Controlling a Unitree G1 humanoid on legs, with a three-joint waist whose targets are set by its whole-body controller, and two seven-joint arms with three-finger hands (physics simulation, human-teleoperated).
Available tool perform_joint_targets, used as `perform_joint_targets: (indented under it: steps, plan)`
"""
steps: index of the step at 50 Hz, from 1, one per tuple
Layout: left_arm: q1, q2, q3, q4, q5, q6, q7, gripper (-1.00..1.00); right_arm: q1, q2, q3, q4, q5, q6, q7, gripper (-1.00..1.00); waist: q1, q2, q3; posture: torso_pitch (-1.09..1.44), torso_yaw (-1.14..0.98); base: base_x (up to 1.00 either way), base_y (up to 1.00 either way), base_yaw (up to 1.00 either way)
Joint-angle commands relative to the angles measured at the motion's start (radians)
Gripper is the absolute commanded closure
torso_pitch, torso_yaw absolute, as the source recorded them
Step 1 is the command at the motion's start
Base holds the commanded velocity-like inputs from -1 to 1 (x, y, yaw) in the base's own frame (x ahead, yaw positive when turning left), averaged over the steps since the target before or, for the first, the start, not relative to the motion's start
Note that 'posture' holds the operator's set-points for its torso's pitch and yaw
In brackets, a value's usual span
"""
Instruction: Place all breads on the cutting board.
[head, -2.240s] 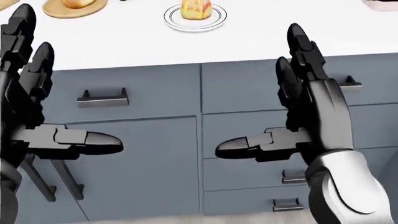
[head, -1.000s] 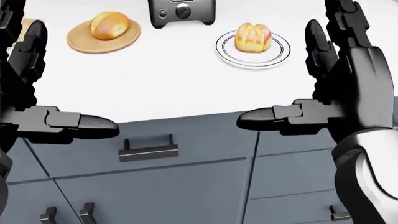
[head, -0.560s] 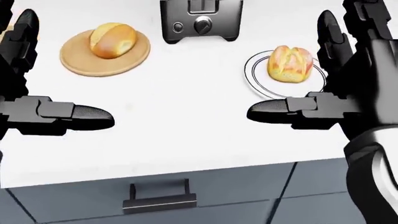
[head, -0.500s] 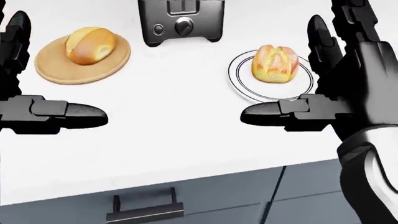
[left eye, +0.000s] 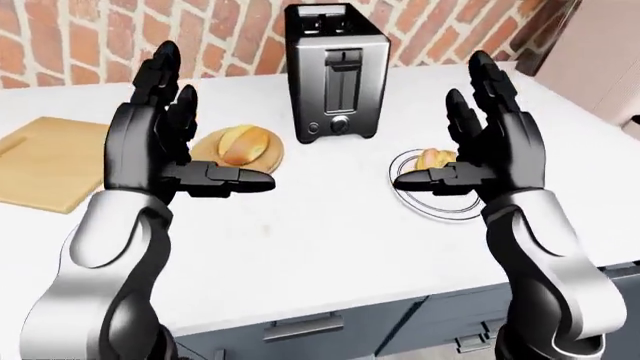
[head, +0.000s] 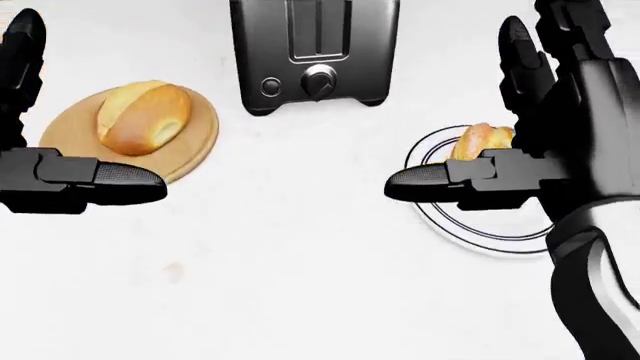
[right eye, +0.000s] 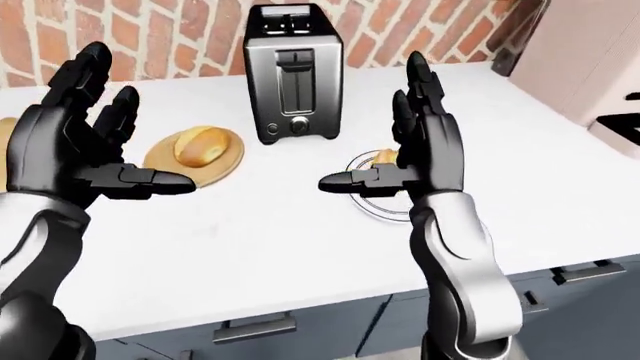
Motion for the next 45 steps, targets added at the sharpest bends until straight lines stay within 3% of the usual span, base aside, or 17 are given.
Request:
perform_joint_targets:
  steps: [1, 10, 23, 39, 45]
  plan:
    - [-0.040, 0.014, 0.008, -0.050, -0.015, -0.024, 0.007, -1.00, -0.033, -0.013, -0.020, -0.050, 0.001, -0.023, -0.005, -1.00, -0.002, 0.007, -0.034, 0.00, 0.00, 0.00, 0.00, 0.00]
    - [-0.042, 0.025, 0.007, -0.049, -0.035, -0.024, 0.021, -1.00, -0.073, -0.053, -0.029, -0.013, -0.015, 0.008, -0.008, -1.00, 0.011, -0.001, -0.033, 0.00, 0.00, 0.00, 0.00, 0.00]
    - [-0.038, 0.026, -0.002, -0.039, -0.032, -0.041, 0.023, -1.00, -0.070, -0.118, -0.029, 0.047, -0.247, 0.081, 0.120, -1.00, 0.018, -0.006, -0.020, 0.00, 0.00, 0.00, 0.00, 0.00]
    - [-0.039, 0.020, -0.007, -0.036, -0.023, -0.039, 0.017, -1.00, -0.141, -0.091, 0.043, 0.251, -0.494, 0.001, 0.255, -1.00, 0.015, 0.001, -0.020, 0.00, 0.00, 0.00, 0.00, 0.00]
    - [-0.039, 0.019, -0.008, -0.035, -0.021, -0.039, 0.015, -1.00, -0.150, -0.078, 0.035, 0.316, -0.542, -0.042, 0.275, -1.00, 0.017, 0.002, -0.023, 0.00, 0.00, 0.00, 0.00, 0.00]
